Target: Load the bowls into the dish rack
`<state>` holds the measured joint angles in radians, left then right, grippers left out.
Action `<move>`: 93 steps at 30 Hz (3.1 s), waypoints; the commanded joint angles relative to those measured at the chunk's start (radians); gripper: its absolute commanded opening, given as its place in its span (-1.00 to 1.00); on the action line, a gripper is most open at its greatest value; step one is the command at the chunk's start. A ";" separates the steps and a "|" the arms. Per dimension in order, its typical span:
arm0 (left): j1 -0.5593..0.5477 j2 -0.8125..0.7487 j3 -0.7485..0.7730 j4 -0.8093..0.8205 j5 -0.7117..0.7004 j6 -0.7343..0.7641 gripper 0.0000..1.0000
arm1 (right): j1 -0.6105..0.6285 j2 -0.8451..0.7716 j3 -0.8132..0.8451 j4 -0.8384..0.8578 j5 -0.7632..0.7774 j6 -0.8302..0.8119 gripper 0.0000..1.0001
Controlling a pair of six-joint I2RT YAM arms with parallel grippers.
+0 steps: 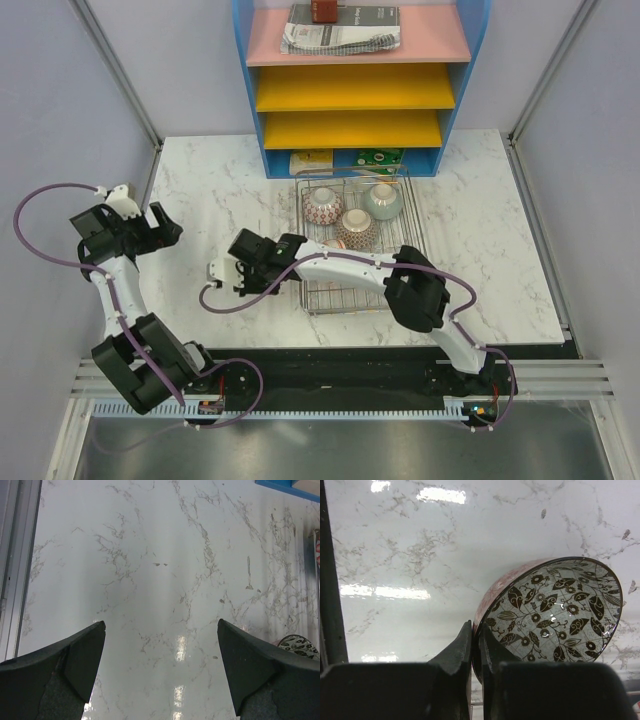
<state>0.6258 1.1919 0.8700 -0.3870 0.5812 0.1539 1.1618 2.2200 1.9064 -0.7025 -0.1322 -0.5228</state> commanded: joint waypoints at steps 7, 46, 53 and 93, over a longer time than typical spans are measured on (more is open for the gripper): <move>0.014 -0.049 0.001 0.037 0.016 -0.025 0.99 | -0.088 -0.114 0.198 0.083 -0.127 0.239 -1.00; 0.012 -0.106 0.037 -0.050 0.190 0.081 0.99 | -0.898 -0.709 -1.033 2.144 -1.032 2.060 -1.00; 0.011 -0.107 0.040 -0.062 0.184 0.093 0.99 | -0.959 -0.666 -1.171 2.460 -1.046 2.279 -1.00; 0.011 -0.133 -0.003 -0.066 0.207 0.104 0.99 | -1.057 -0.815 -1.368 1.543 -1.041 1.558 -1.00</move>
<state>0.6334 1.0767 0.8700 -0.4625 0.7624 0.2264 0.1066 1.3994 0.5407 0.7712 -1.1801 1.0431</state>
